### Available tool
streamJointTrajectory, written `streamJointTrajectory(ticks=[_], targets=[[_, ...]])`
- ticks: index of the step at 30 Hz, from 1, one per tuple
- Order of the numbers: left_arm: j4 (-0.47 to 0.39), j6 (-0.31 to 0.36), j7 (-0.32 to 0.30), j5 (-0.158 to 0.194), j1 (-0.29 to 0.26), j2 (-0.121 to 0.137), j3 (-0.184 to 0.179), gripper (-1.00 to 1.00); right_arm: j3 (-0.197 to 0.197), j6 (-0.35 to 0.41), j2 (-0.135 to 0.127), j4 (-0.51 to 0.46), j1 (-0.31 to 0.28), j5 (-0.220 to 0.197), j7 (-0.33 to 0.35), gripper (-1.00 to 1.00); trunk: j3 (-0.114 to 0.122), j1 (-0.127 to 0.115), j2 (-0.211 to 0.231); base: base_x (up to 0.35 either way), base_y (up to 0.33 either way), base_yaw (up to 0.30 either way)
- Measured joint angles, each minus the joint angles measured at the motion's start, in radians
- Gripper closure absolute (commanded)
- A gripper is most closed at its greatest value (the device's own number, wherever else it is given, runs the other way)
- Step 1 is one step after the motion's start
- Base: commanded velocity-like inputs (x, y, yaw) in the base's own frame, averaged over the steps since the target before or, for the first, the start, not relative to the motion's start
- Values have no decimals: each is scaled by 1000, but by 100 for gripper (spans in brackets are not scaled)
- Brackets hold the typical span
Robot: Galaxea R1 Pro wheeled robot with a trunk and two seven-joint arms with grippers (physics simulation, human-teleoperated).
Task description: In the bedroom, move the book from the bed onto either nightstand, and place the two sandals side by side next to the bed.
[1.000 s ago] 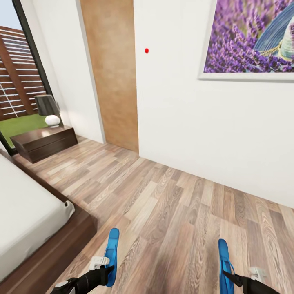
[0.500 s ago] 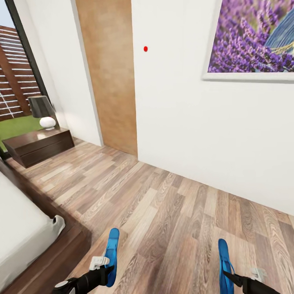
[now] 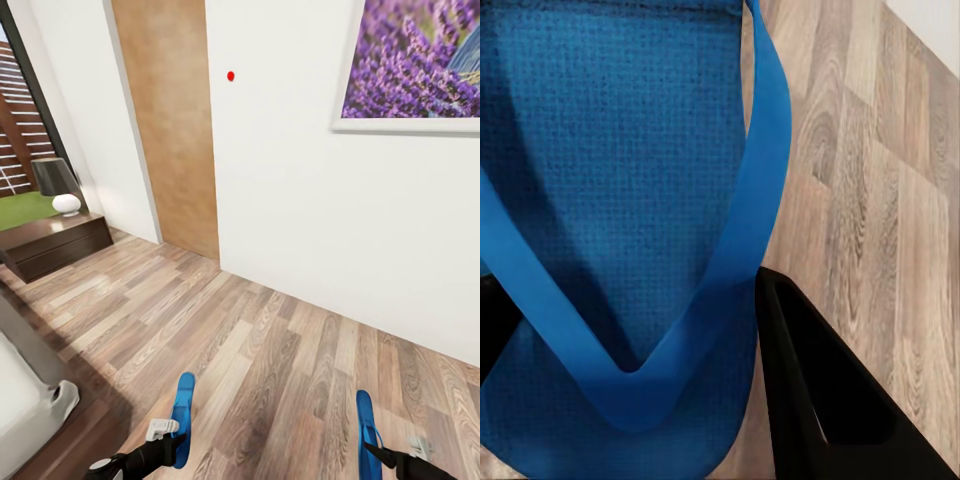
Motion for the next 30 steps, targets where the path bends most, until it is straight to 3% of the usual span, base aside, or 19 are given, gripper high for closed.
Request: streamJointTrajectory(ticks=[30], targets=[[1, 0, 1, 0, 0, 0, 0, 100, 0, 0, 0, 0, -1, 0, 0, 100, 0, 0, 0, 310, -77, 21]])
